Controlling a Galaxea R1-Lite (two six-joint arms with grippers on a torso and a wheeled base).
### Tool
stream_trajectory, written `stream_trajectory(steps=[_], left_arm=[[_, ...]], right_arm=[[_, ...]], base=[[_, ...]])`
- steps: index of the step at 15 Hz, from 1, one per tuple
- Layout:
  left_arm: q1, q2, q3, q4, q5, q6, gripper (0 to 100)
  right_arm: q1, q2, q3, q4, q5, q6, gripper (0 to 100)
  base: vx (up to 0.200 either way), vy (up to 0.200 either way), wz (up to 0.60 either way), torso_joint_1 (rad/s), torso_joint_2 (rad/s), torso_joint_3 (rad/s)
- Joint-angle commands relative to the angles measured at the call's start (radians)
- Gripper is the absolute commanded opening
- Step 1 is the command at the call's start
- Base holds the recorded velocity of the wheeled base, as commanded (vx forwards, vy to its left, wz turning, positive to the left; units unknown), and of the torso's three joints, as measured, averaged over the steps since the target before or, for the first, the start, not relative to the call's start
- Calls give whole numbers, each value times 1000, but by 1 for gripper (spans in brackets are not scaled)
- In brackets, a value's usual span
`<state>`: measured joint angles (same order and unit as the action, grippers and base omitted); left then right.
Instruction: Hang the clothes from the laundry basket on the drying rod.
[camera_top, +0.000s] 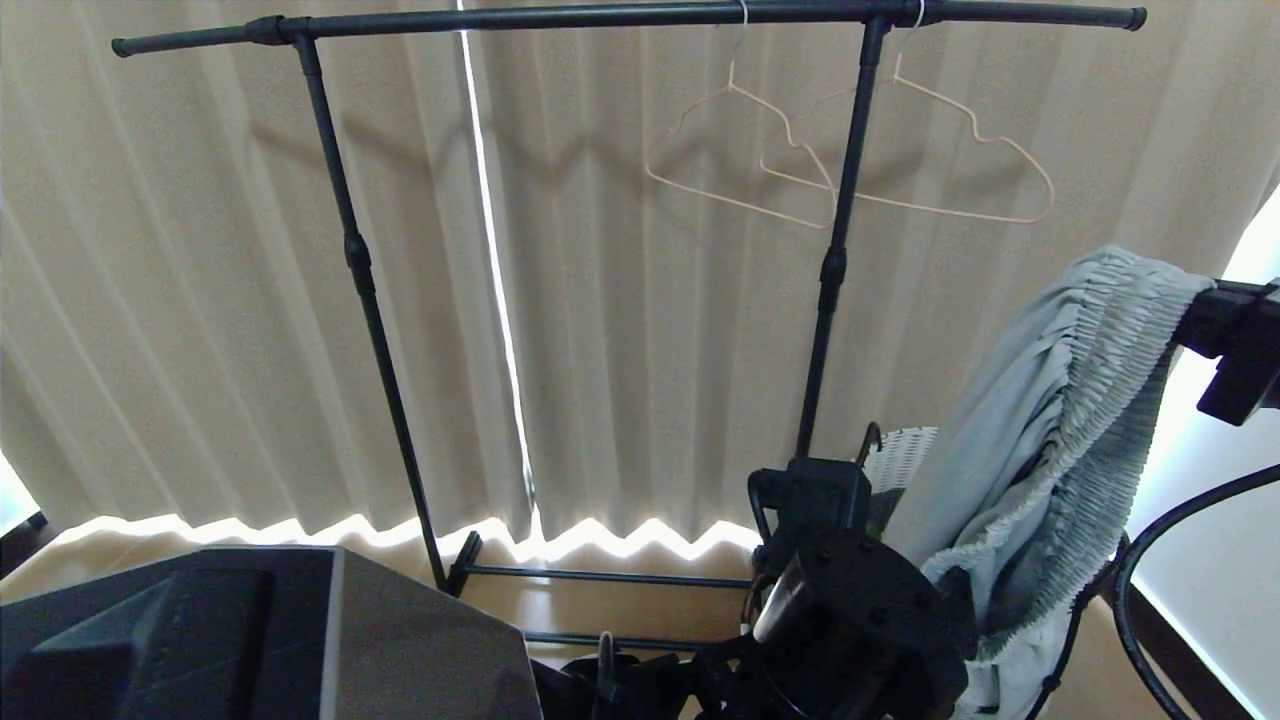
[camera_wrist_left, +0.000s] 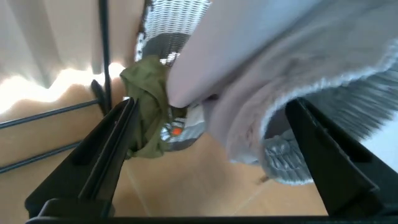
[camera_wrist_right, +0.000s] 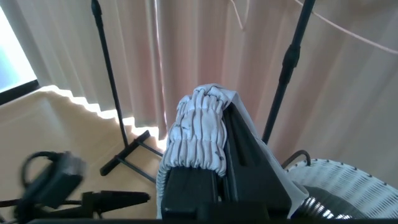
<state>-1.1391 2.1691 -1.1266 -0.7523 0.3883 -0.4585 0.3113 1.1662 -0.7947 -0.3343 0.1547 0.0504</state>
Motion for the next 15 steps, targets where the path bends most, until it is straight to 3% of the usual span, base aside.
stream_trajectory(steps=[1, 5, 6, 8, 11, 14, 15], left_arm=[[13, 18, -5, 5, 3, 1, 100], [13, 18, 8, 11, 3, 55, 100], [12, 17, 16, 10, 4, 72, 0], [12, 15, 16, 8, 7, 73, 0], [-1, 8, 71, -38, 76, 83, 0], [38, -106, 249, -153, 78, 199, 0], [98, -204, 286, -174, 72, 248, 0]], right_arm=[[6, -22, 0, 1, 2, 0, 0], [6, -33, -1, 0, 2, 0, 0], [6, -36, 0, 1, 0, -1, 0], [6, -34, 0, 1, 0, -1, 0], [6, -25, 3, 3, -1, -1, 0], [6, -2, 5, 1, -3, -1, 0], [6, 13, 3, 1, -3, -1, 0]], base=[[0, 0, 0, 0, 0, 0], [0, 0, 0, 0, 0, 0], [0, 0, 0, 0, 0, 0], [0, 0, 0, 0, 0, 0], [0, 0, 0, 0, 0, 0], [0, 0, 0, 0, 0, 0], [0, 0, 0, 0, 0, 0]])
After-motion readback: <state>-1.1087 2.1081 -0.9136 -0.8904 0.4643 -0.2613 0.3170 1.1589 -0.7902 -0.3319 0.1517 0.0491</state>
